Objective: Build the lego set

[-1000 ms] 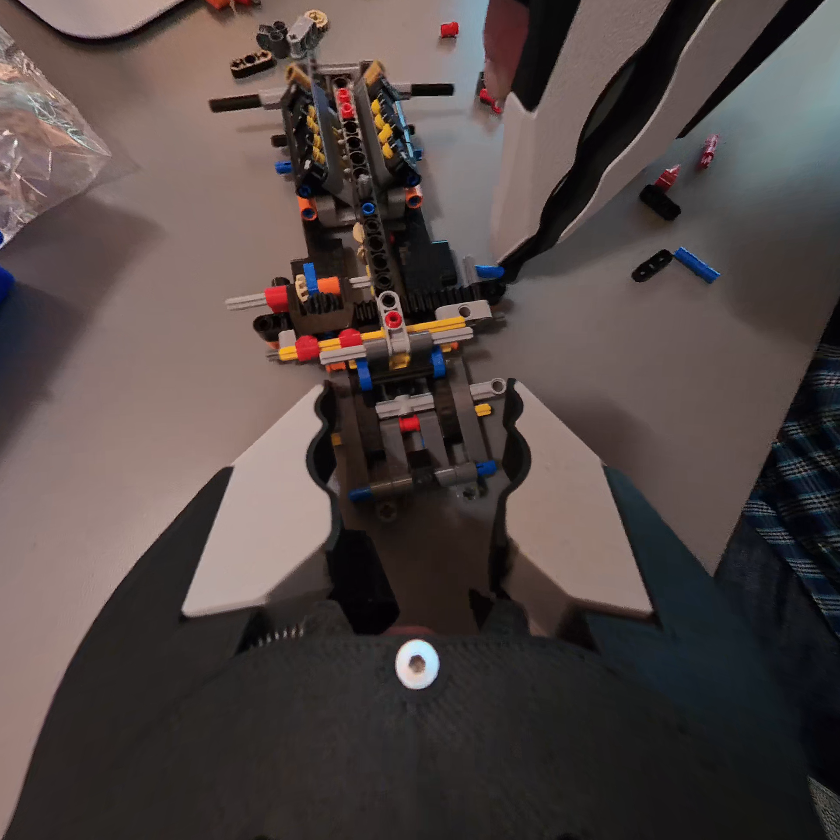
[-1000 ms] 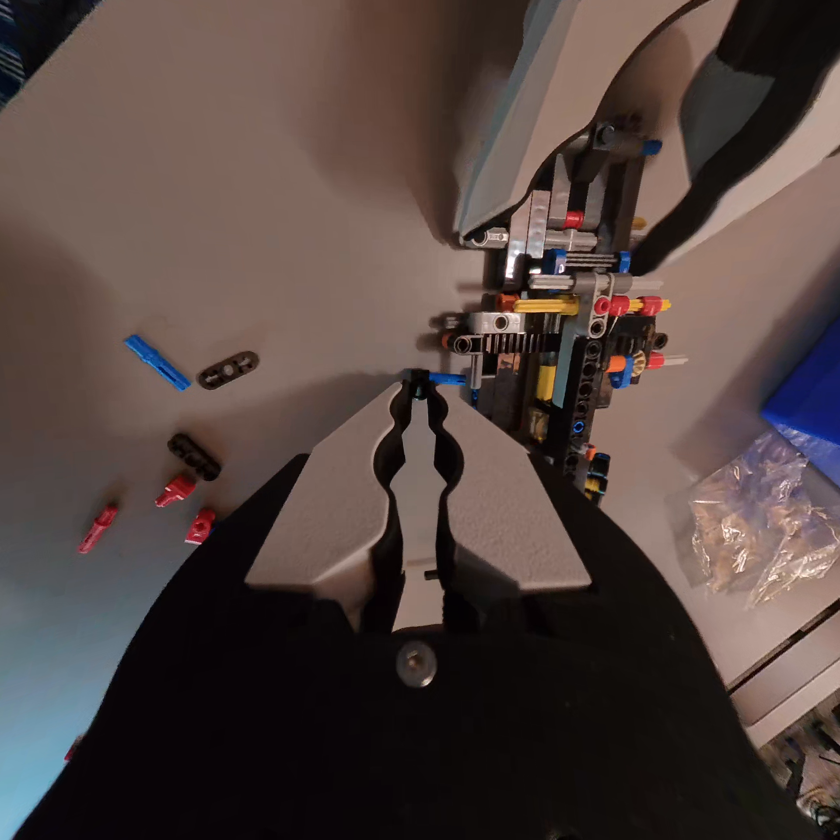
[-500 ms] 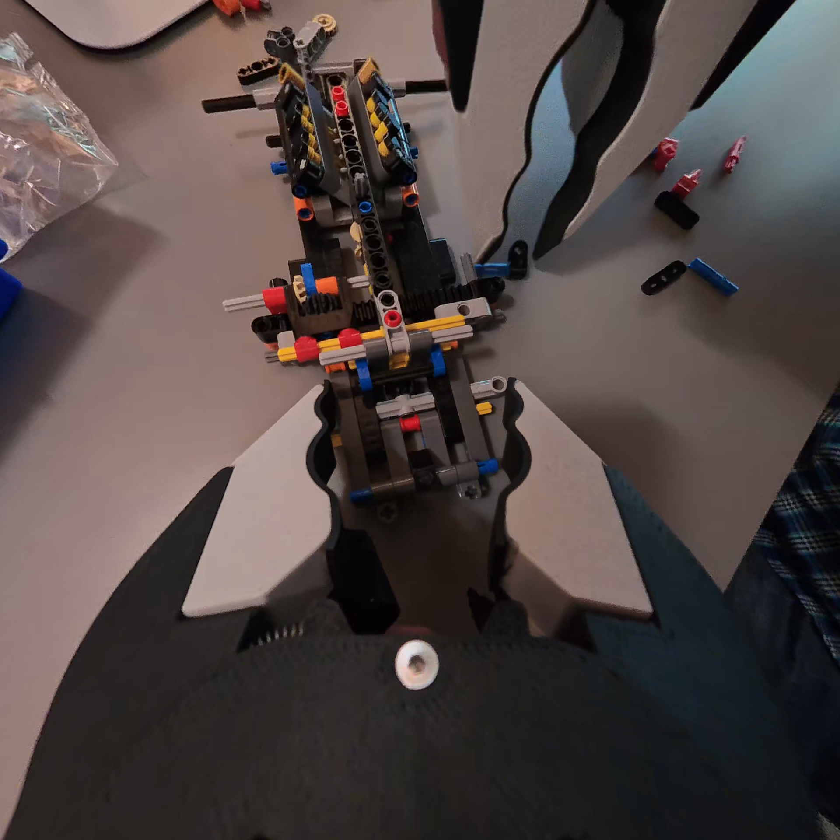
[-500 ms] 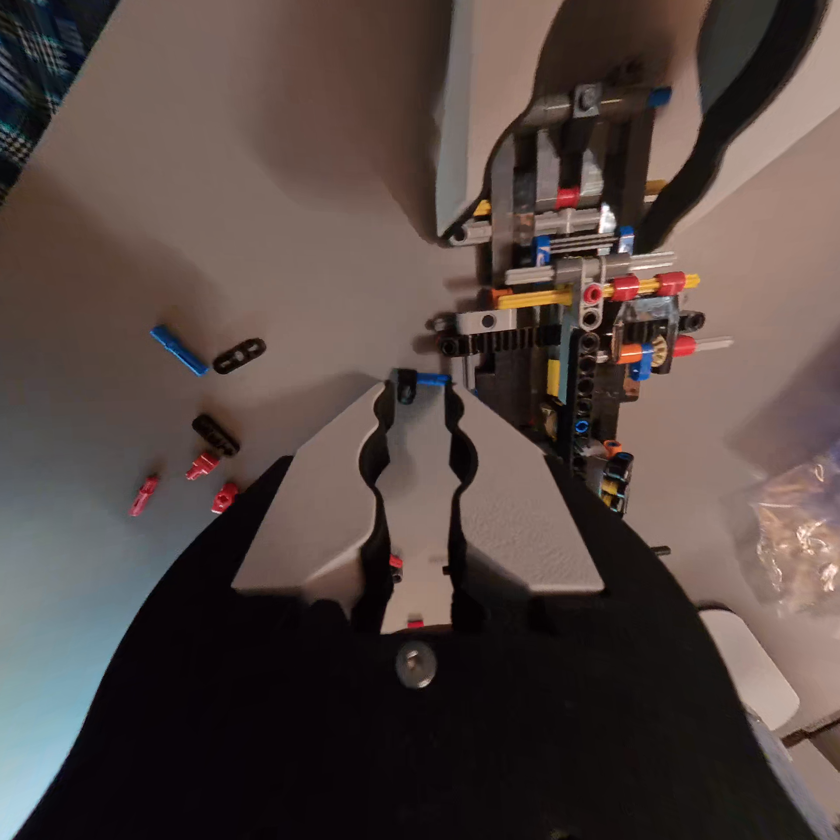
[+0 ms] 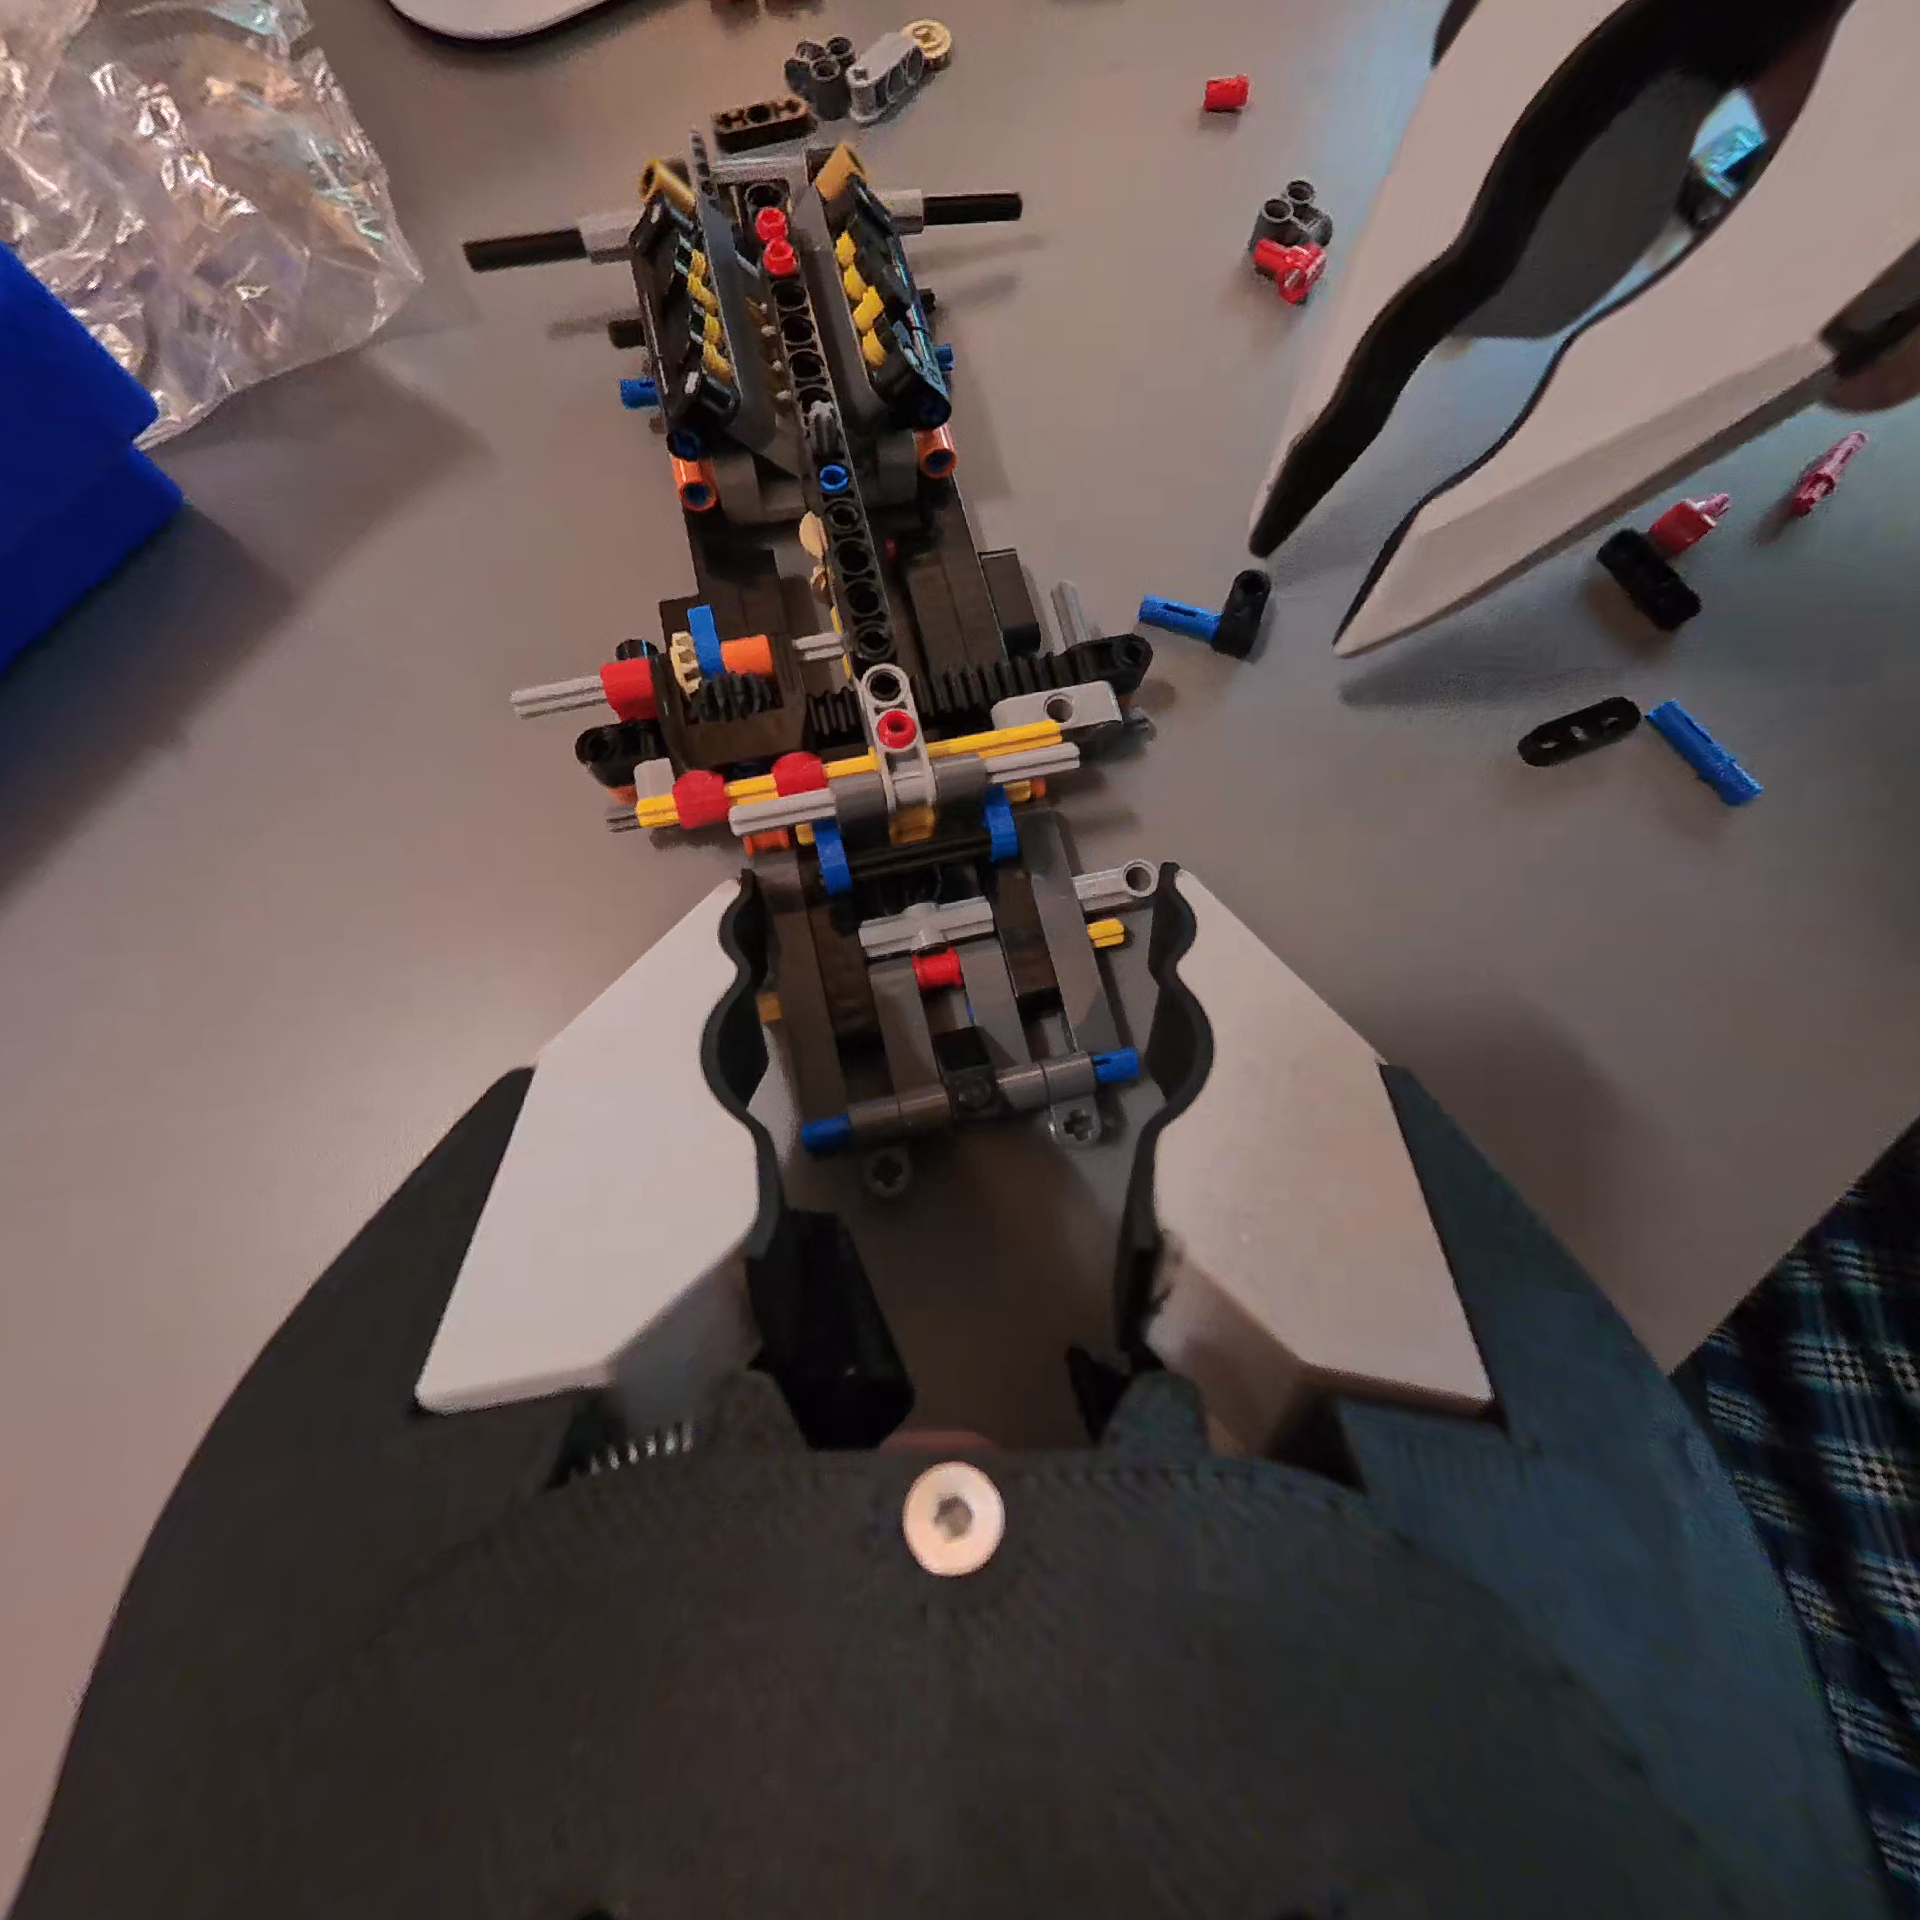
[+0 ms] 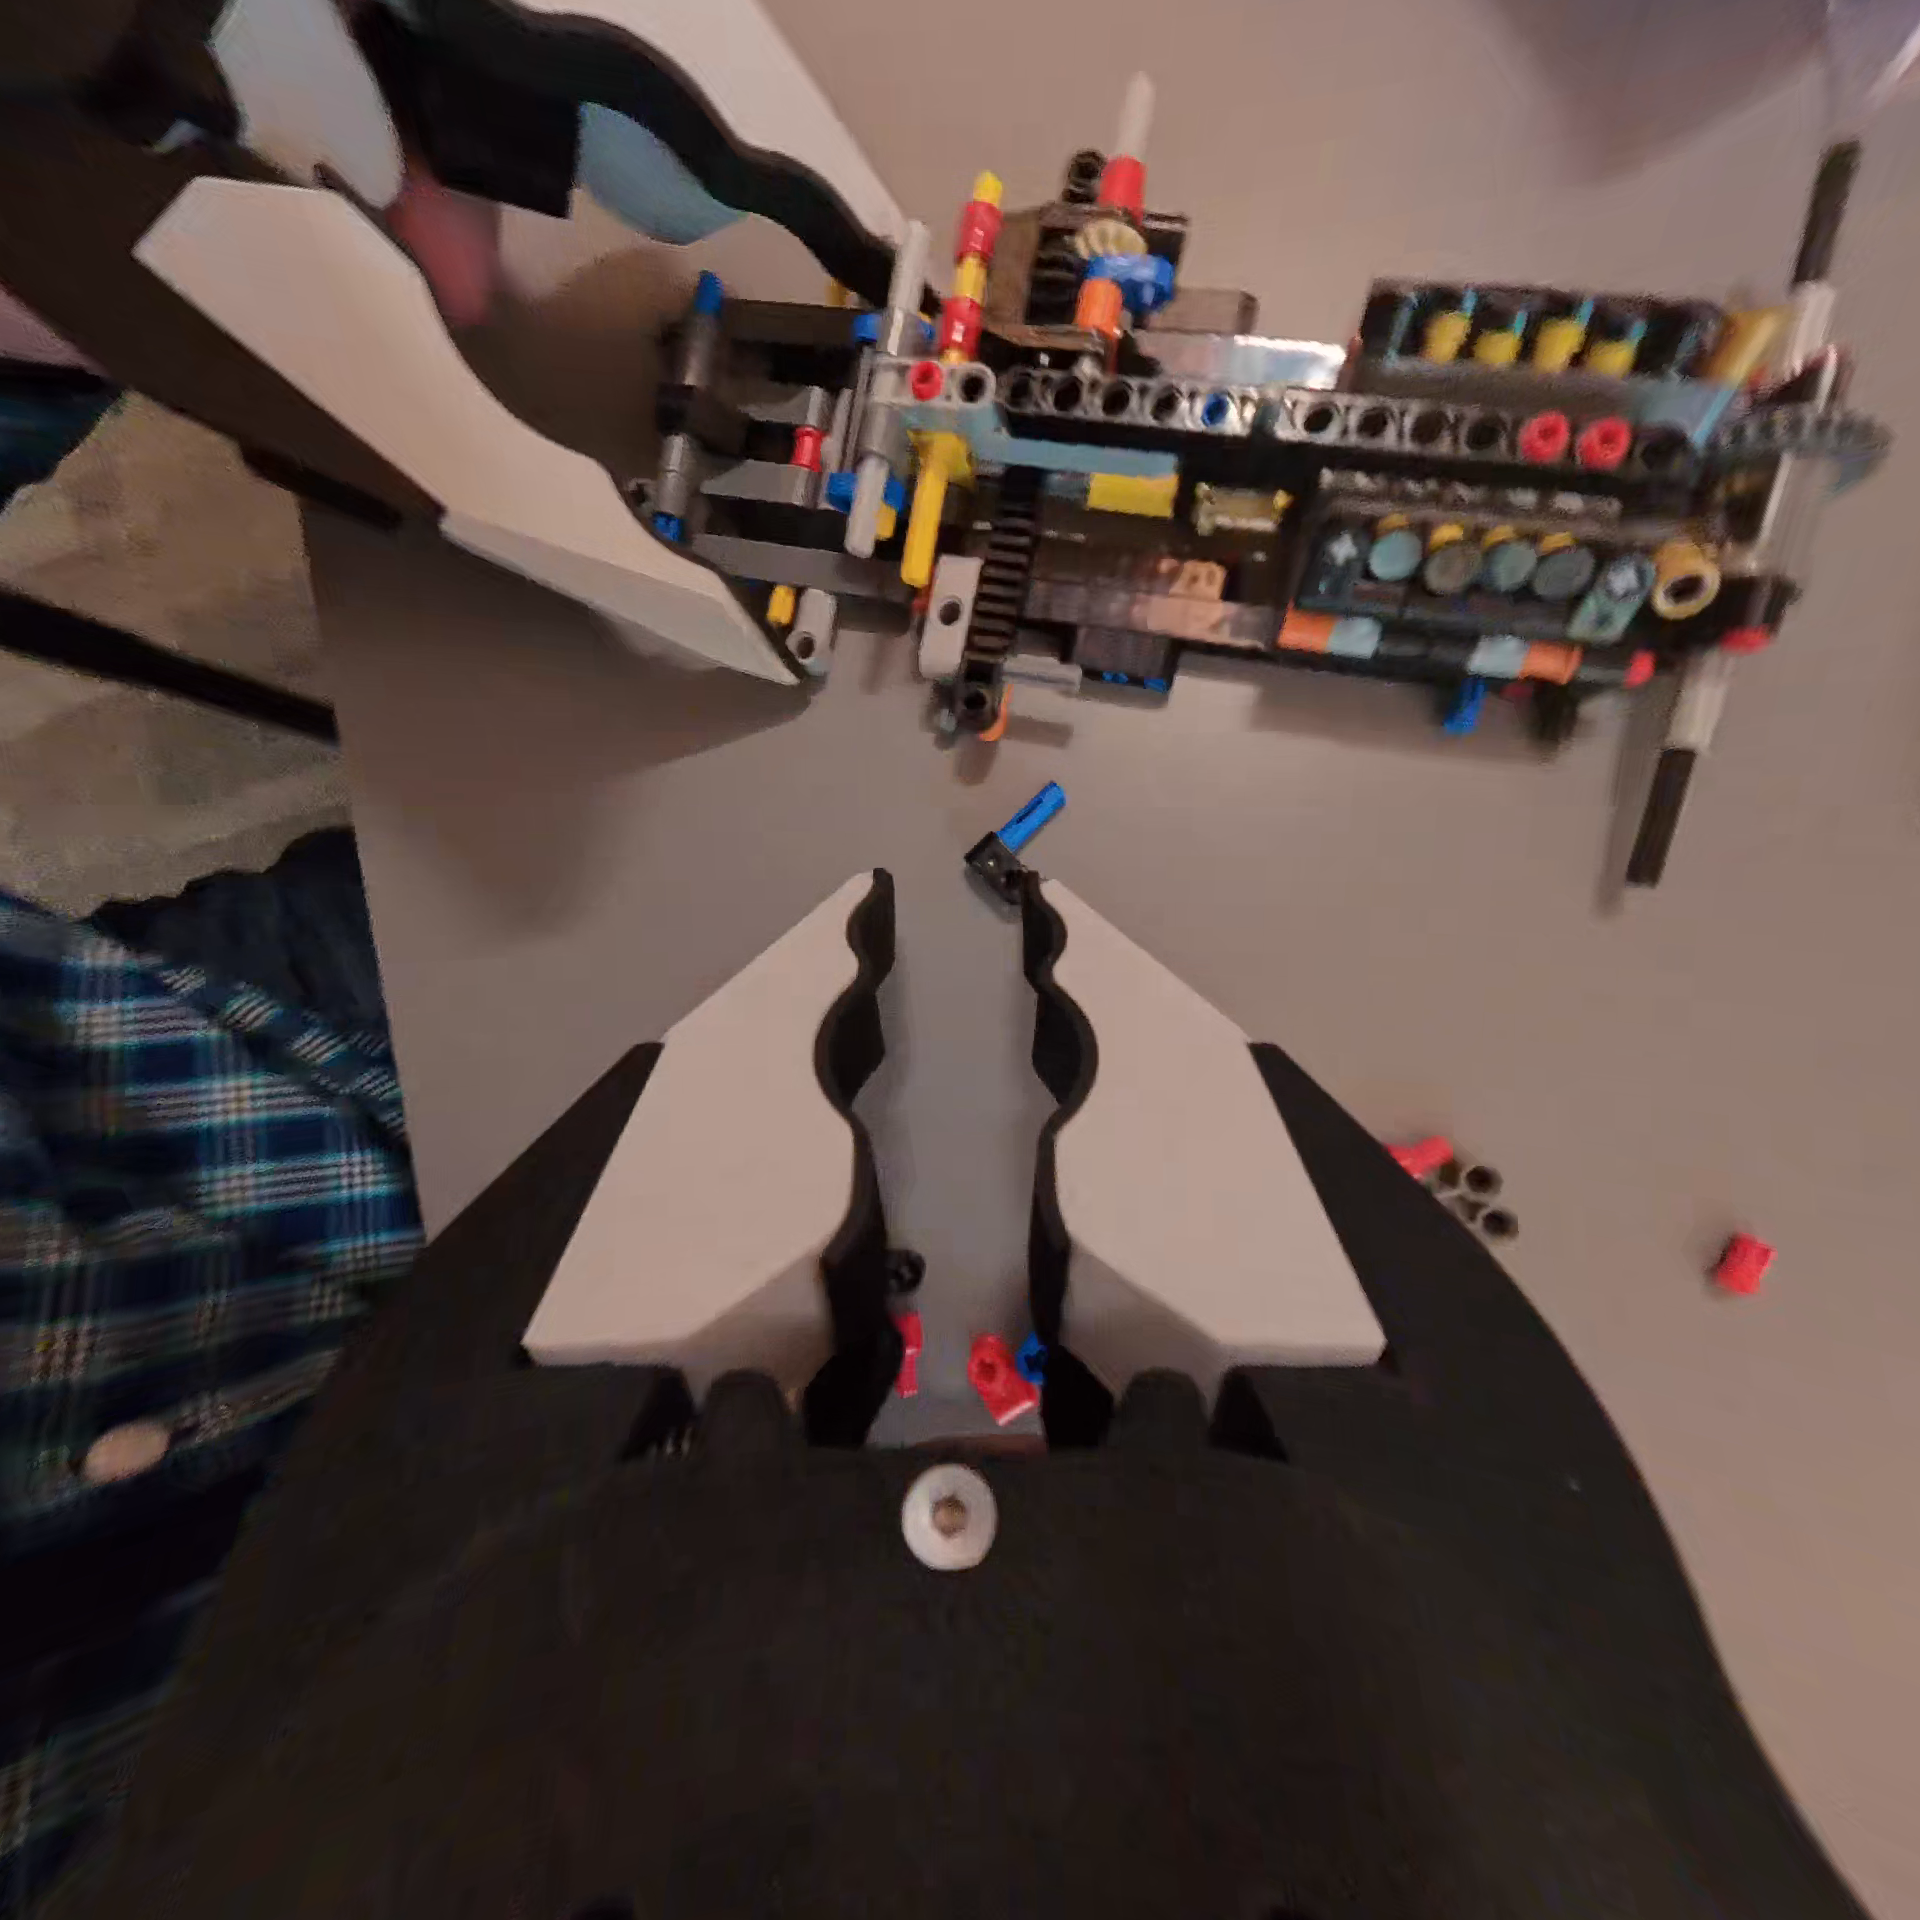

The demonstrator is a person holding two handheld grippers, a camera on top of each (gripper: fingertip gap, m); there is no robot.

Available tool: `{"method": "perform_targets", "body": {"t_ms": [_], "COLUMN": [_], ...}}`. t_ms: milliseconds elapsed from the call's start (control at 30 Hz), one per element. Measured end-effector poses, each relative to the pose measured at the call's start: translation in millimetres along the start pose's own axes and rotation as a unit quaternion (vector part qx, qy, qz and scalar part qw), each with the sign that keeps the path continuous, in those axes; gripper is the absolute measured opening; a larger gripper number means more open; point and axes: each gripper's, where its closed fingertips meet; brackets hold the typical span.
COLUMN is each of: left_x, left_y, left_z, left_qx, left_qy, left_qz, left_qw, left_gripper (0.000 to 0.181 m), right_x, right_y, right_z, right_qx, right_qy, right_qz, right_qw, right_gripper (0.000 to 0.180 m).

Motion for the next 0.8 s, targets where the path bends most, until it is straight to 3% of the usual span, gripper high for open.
{"method": "perform_targets", "body": {"t_ms": [100, 267, 500, 800], "left_x": [1.7, 14.8, 39.1, 35.8], "left_y": [0.4, -9.7, -52.1, -84.2], "left_z": [0.2, -0.9, 18.6, 63.3], "left_qx": [0.0, 0.01, -0.041, -0.038], "left_qy": [-0.004, -0.019, -0.009, 0.159], "left_qz": [0.002, 0.041, 0.123, 0.131], "left_qw": [1.0, 0.999, 0.992, 0.978], "left_gripper": [0.072, 0.079, 0.059, 0.033], "right_x": [-2.2, -9.5, 16.0, 55.1], "right_y": [-3.3, -2.5, -14.7, -24.0], "right_z": [7.0, 7.9, 5.8, -30.2], "right_qx": [-0.006, 0.028, 0.212, 0.559], "right_qy": [0.037, 0.047, 0.11, 0.15], "right_qz": [0.024, 0.015, 0.023, -0.009], "right_qw": [0.999, 0.998, 0.971, 0.815], "right_gripper": [0.026, 0.009, 0.004, 0.003]}}
Point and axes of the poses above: each gripper's, where its closed fingertips meet, x back along the fingers, y out of its underside, z = x × y across the jaws, and after that the axes turned 5 degrees about -y, right-handed
